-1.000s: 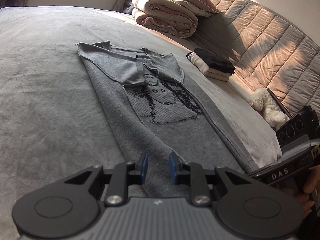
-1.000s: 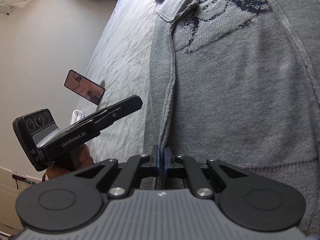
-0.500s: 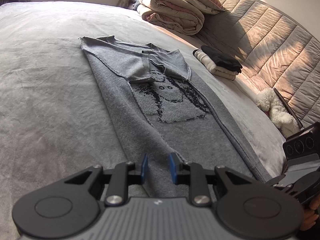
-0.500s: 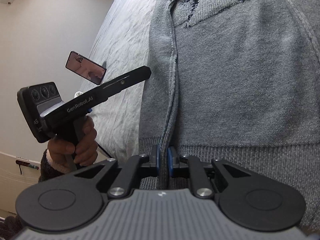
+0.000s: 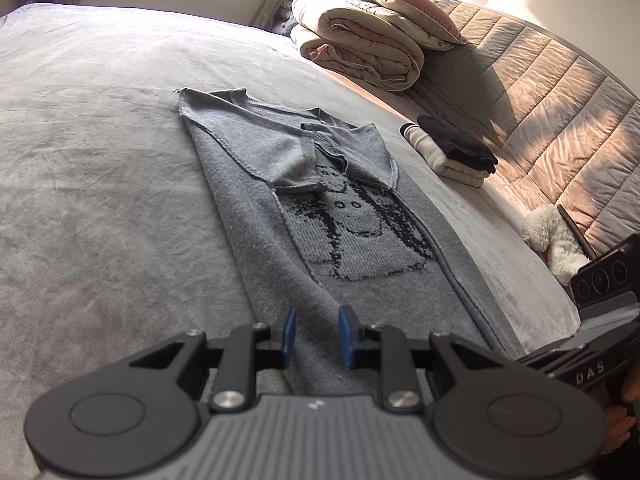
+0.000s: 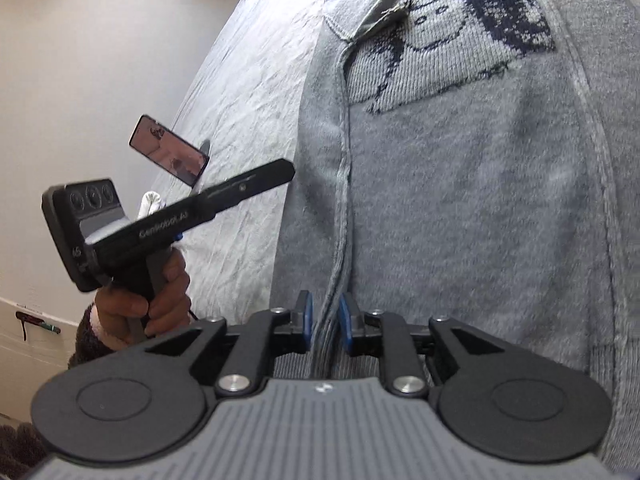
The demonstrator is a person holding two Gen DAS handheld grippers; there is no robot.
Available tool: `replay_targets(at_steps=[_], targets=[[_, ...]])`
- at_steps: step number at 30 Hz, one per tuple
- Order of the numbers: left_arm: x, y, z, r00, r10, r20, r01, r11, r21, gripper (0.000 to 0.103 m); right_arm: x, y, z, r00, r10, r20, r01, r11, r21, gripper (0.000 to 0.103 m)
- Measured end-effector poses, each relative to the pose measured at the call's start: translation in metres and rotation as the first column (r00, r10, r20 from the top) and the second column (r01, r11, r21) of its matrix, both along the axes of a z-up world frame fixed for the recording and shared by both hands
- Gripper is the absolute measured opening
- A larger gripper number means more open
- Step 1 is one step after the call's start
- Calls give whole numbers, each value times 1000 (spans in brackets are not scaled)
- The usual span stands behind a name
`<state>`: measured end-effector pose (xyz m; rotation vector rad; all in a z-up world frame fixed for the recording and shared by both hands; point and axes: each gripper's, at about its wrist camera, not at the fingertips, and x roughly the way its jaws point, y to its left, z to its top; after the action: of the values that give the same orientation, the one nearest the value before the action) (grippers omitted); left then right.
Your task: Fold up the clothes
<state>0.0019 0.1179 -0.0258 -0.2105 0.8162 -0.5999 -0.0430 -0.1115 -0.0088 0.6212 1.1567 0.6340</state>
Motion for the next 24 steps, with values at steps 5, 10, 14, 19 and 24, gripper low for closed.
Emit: replay_targets(at_steps=[5, 10, 14, 19, 24], targets=[[8, 3, -1, 999, 32, 9, -32, 999, -11, 23, 40, 1, -5, 999, -54, 5, 54, 998, 25, 32], [15, 3, -3, 999, 37, 17, -37, 999, -25, 23, 83, 10, -8, 995, -90, 31, 89, 996, 30, 32], [19, 4, -6, 999, 34, 13, -33, 998, -46, 23, 114, 20, -12, 992, -119, 49, 117, 992, 36, 32], [25, -1, -9, 999, 33, 17, -32, 999, -30, 23, 134, 32, -16, 988, -138, 74, 136, 990, 41, 27], [29, -2, -6, 998, 45, 48, -44, 999, -26, 23, 142, 36, -9, 983, -142, 115, 144, 990, -5, 8]])
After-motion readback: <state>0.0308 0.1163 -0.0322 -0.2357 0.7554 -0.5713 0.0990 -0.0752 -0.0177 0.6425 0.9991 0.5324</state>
